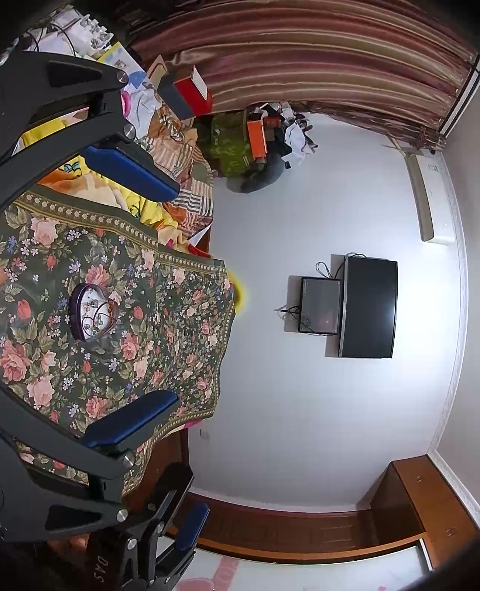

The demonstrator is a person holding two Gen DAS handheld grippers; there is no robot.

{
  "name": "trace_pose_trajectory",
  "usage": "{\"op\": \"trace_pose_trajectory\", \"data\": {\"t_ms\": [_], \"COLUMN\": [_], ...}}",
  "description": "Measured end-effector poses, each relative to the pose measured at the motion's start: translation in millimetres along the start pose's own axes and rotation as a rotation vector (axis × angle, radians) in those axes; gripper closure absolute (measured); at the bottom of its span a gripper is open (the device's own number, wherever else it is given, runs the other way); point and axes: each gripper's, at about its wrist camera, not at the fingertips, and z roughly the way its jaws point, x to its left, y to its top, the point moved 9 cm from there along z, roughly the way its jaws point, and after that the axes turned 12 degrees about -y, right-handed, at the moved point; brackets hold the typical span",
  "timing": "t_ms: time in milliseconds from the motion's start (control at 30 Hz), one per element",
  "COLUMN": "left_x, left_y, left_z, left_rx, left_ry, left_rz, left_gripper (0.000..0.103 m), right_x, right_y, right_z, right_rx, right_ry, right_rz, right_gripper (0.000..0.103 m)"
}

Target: Organize jewelry

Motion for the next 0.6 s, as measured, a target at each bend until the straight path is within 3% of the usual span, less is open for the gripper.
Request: {"op": "trace_pose_trajectory", "data": {"t_ms": [600], "left_x": [-5.3], "left_y": [-1.5], "left_z": [1.8], "left_rx": [0.001], "left_ry": [-0.007], "left_rz": [0.013], "left_gripper": [0.001], "right_x": [-4.4], "right_y": [0.4], "right_z": [1.9], "right_rx": [0.002], "right_ry": [-0.005], "right_rz": [0.010], "right_gripper": [0.007]}}
